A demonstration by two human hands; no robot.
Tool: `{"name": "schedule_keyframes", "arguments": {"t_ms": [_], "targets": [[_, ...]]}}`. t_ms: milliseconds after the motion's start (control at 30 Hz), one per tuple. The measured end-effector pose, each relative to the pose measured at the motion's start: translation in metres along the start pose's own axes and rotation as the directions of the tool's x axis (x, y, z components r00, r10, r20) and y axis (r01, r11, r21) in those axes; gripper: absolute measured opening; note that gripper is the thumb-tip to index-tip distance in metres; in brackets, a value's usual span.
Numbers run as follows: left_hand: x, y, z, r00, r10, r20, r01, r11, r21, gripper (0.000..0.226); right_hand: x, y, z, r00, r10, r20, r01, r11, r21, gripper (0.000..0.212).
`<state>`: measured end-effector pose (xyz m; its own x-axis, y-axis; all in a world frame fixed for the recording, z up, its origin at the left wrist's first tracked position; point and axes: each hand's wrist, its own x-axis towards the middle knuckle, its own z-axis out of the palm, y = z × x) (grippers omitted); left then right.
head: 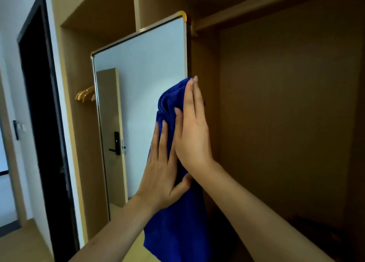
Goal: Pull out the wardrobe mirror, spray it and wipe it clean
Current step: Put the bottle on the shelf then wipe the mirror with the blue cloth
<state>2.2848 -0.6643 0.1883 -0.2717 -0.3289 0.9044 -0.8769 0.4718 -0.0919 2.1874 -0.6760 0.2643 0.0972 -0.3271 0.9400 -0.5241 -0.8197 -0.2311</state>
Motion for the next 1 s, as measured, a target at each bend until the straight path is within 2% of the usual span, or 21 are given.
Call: {"name": "schedule_keyframes", "arguments": {"t_ms": [67,167,333,500,767,1000], "targets": [[-0.008,0.002,0.003,1.000,-0.008,0.016,0.008,1.000,0.003,0.077,-0.006,0.003,0.005,0.999,-0.049,-0.007,0.048,0.998,-0.045,0.066],[-0.016,0.002,0.004,0.999,-0.023,0.036,0.022,1.000,0.010,0.077,-0.012,0.005,0.007,0.999,-0.035,-0.003,0.035,0.996,0.085,0.073],[-0.015,-0.002,0.004,0.999,-0.013,0.030,0.013,1.000,0.010,0.073,-0.009,0.006,0.008,0.994,-0.112,-0.019,0.111,0.992,-0.061,0.076],[0.000,-0.006,-0.001,1.000,-0.011,-0.012,0.011,1.000,-0.016,0.076,0.007,0.004,0.006,0.992,-0.125,-0.029,0.121,0.986,-0.114,0.066],[0.055,-0.024,-0.019,0.999,-0.001,-0.054,0.003,0.999,0.040,0.081,0.068,-0.009,-0.010,0.990,-0.121,-0.066,0.126,0.989,0.077,0.060],[0.052,-0.024,-0.011,0.993,0.022,-0.112,-0.016,0.999,0.051,0.078,0.066,-0.005,-0.007,0.984,-0.144,-0.101,0.153,0.984,0.091,0.063]]}}
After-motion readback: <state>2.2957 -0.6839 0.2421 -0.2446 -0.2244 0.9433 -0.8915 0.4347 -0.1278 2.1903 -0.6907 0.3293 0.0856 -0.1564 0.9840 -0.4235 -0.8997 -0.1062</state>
